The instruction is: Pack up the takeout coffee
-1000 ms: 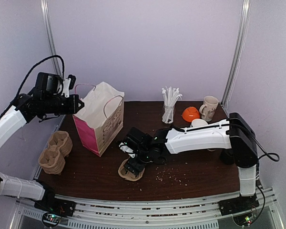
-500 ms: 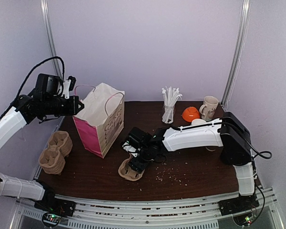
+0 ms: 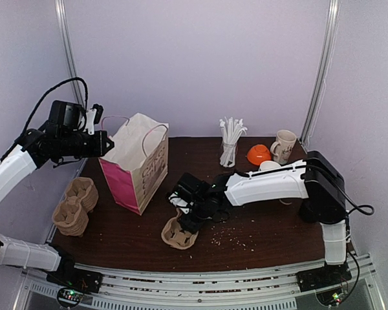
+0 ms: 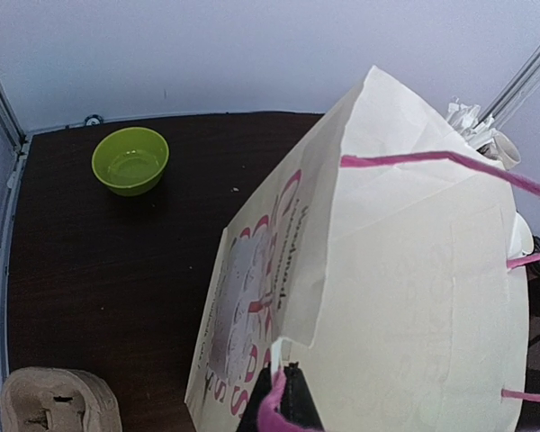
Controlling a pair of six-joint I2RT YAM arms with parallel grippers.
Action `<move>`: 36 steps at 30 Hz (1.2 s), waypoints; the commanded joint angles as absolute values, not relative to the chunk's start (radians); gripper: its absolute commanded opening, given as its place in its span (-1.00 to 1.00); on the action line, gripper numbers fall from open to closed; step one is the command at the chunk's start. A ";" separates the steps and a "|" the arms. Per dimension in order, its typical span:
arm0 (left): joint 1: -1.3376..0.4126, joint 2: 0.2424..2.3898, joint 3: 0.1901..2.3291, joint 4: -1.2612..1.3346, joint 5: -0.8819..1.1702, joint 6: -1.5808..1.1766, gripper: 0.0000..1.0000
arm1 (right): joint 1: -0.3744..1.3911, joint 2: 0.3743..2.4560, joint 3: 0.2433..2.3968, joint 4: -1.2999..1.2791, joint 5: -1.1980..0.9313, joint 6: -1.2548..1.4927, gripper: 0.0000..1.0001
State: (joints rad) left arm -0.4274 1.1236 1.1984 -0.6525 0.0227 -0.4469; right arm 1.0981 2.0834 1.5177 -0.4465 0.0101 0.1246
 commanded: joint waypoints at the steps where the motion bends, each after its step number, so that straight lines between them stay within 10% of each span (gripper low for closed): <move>1: -0.431 1.124 1.185 -0.593 0.033 -0.445 -1.00 | 1.094 1.983 1.451 -0.475 0.022 0.194 0.02; 20: -0.433 1.179 1.127 -0.499 0.154 -0.460 -1.00 | 1.079 1.703 1.097 -0.553 0.007 0.606 0.09; 29: -0.434 1.189 1.115 -0.489 0.176 -0.447 -1.00 | 1.078 1.737 1.158 -0.632 -0.016 0.544 0.66; 36: -0.434 1.194 1.110 -0.488 0.177 -0.442 -1.00 | 1.048 1.788 1.209 -0.694 -0.031 0.476 0.54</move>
State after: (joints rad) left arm -0.4274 1.1858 1.1252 -0.5385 0.1612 -0.4541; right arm 1.0752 1.7512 1.1824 -0.6239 -0.0166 0.5217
